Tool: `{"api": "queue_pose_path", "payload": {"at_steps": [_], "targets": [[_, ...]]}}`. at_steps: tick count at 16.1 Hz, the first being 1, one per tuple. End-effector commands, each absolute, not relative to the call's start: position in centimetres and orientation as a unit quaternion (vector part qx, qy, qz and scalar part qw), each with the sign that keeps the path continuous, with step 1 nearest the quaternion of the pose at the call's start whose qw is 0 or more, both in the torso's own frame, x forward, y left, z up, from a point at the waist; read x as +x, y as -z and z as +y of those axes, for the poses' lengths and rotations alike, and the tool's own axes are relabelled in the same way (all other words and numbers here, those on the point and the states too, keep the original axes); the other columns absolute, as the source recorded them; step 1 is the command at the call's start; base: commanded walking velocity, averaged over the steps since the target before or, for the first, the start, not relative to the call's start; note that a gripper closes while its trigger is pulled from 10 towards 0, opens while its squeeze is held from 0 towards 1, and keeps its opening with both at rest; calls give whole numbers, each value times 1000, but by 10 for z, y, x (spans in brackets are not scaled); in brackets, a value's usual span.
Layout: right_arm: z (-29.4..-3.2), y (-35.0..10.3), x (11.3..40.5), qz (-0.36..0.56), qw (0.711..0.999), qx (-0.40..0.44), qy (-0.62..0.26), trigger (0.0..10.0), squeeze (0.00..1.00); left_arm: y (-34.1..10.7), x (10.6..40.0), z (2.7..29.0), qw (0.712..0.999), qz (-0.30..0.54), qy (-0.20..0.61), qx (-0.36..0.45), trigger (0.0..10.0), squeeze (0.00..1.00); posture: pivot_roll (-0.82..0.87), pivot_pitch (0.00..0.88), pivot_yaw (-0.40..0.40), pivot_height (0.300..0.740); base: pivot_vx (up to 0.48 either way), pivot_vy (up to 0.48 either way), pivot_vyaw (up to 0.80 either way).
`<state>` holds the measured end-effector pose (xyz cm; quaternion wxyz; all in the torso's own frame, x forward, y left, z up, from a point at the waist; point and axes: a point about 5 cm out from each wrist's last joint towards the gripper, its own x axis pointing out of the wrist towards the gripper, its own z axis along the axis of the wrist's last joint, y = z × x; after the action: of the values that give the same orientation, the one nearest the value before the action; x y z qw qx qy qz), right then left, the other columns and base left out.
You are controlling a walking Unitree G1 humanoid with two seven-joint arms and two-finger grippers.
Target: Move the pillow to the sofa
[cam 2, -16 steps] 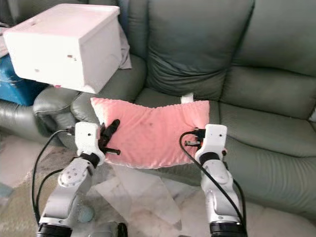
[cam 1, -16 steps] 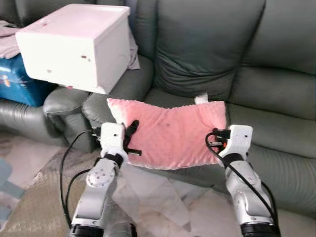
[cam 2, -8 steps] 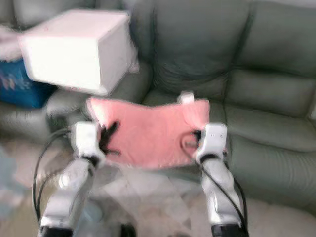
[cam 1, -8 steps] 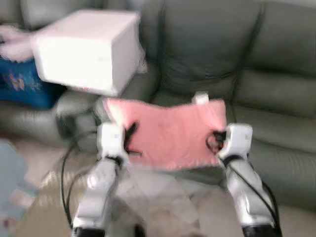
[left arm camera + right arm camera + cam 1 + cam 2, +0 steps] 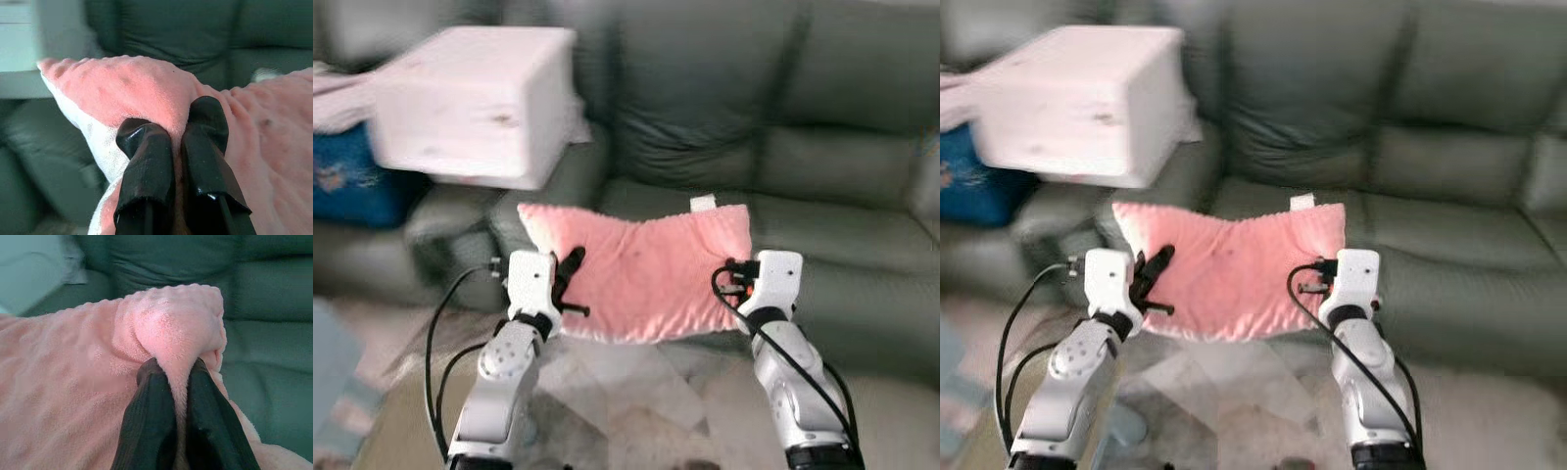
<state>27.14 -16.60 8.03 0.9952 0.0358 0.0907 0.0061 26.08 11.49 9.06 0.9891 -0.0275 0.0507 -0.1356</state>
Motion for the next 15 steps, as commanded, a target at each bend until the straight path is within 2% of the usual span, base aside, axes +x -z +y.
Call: {"api": "queue_pose_path", "payload": {"at_steps": [1,5,13,15], "targets": [[-169,-86,274,79,996,35,-1,10000,0,-101,263,107,986,30,158,-35,10000,0,-46,0,-9,740,0,0,-513],[-168,-86,275,78,996,34,-3,10000,0,-101,263,107,986,28,162,-36,10000,0,-44,0,-9,740,0,0,-100],[-169,-85,272,81,996,36,0,10000,0,-100,260,107,984,29,170,-41,10000,0,-47,0,-5,740,294,0,0],[-168,-84,271,83,996,37,-1,10000,0,-99,259,107,984,31,170,-41,10000,0,-47,0,-5,740,309,0,-600]]}}
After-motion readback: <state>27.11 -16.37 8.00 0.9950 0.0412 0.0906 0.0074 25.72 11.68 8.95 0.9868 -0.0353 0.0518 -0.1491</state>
